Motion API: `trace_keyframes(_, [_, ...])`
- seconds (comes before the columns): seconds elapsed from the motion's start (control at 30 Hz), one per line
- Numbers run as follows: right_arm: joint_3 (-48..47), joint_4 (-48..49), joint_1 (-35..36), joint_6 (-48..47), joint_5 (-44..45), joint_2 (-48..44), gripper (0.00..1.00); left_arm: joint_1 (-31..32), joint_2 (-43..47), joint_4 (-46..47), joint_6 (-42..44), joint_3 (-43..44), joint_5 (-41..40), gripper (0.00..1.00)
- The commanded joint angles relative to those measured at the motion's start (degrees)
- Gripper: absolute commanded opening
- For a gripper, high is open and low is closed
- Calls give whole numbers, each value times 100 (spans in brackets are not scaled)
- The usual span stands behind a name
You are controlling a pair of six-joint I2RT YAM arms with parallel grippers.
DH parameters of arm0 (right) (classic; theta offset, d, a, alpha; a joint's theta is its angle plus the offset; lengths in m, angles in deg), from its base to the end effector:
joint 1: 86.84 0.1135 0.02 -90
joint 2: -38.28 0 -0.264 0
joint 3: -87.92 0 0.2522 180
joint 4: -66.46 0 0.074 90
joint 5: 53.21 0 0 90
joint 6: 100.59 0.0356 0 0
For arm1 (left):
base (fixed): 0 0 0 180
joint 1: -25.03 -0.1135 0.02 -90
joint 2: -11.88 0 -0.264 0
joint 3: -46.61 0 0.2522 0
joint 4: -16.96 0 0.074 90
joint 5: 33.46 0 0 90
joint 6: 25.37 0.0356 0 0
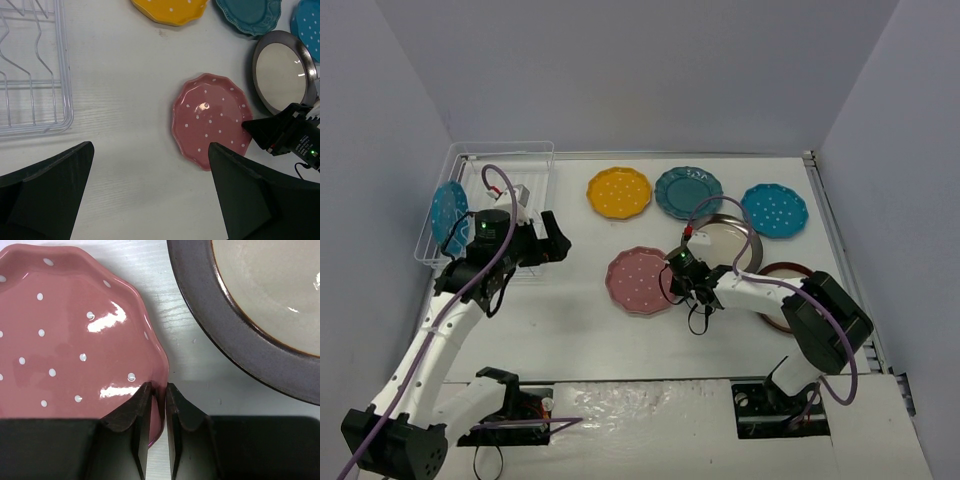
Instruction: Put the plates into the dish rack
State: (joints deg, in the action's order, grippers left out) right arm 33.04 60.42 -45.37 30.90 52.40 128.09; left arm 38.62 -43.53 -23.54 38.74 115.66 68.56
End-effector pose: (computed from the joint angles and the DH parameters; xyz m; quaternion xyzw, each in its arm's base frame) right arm 0.2369 0.1966 0.1621 0.0565 0.9014 0.1797 0.3898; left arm 0.2046 -0.0571 0.3411 -0.0363 0.8483 -0.2598 0.4599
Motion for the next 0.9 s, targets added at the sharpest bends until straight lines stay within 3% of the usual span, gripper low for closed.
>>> trace_keyframes(0.0, [166,-335,-85,-154,-93,428,15,116,93,352,-263,-9,-70,97])
trace_keyframes(0.57, [447,-270,-220,131,91,693,25,577,109,505,-557,-350,-277,97])
trace_keyframes(0.87, [424,-262,-228,-41,-442,624,0,771,123,545,-632,-450,-354,97])
